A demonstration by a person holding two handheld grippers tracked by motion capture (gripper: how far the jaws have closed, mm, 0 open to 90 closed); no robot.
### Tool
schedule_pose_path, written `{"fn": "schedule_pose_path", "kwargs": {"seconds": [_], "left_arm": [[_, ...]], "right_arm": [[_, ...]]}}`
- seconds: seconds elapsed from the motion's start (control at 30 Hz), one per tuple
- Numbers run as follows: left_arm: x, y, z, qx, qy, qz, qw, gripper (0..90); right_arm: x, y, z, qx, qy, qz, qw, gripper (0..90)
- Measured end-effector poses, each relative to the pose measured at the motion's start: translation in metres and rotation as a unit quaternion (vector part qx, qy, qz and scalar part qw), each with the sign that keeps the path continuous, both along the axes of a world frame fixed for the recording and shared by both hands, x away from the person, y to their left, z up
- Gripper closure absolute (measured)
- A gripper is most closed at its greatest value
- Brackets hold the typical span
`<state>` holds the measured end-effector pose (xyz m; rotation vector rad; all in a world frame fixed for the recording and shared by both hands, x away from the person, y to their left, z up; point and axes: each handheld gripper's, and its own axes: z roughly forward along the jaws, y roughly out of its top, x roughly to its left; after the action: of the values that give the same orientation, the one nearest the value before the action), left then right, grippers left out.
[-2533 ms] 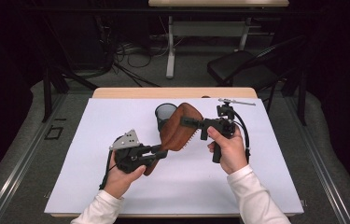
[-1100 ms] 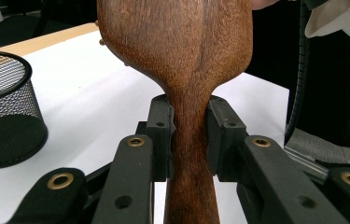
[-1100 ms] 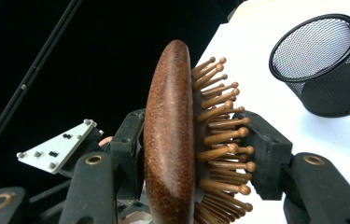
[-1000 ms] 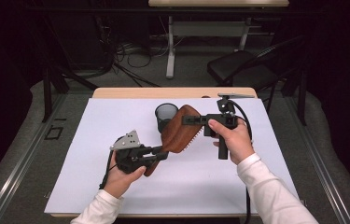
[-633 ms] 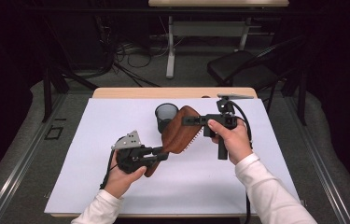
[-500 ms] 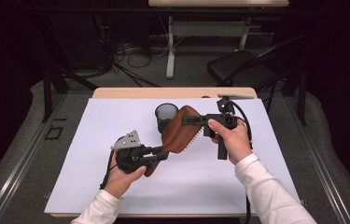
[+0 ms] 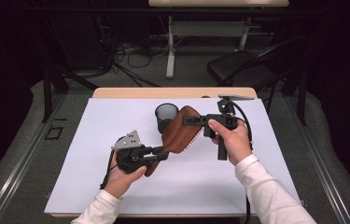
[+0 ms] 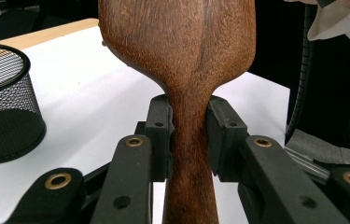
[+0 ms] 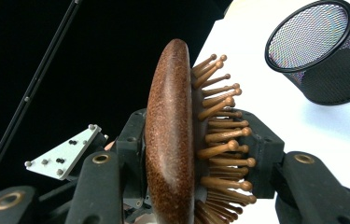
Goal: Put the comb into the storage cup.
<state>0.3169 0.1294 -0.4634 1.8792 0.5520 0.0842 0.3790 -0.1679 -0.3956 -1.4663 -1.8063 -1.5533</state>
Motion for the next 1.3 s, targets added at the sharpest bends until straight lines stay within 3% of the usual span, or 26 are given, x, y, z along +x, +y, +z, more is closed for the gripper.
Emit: {"fn": "schedule_pose_path", "kwargs": {"seconds": [0.53, 0.9, 1.03, 1.2, 1.3], "left_arm": [[0.0011, 0.0013, -0.0010, -0.013, 0.006, 0.010, 0.9999, 69.1], [0.0028, -0.0006, -0.0027, -0.019, 0.005, 0.022, 0.9996, 45.4], [0.0031, -0.0002, -0.0022, -0.024, 0.001, 0.019, 0.9995, 40.3], [0.0035, -0.0001, -0.0032, -0.016, -0.006, 0.029, 0.9994, 32.2], [0.0036, 0.0004, -0.0021, -0.010, -0.006, 0.027, 0.9996, 31.7]], "right_arm": [[0.0007, -0.0006, 0.0000, 0.009, 0.010, -0.004, 0.9999, 51.2], [0.0011, -0.0006, -0.0008, 0.013, 0.016, -0.003, 0.9998, 51.2], [0.0015, -0.0012, -0.0009, 0.011, 0.013, -0.005, 0.9998, 51.2], [0.0017, -0.0012, -0.0012, 0.009, 0.012, -0.006, 0.9999, 51.2], [0.0016, -0.0003, -0.0013, 0.006, 0.012, -0.006, 0.9999, 51.2]]}}
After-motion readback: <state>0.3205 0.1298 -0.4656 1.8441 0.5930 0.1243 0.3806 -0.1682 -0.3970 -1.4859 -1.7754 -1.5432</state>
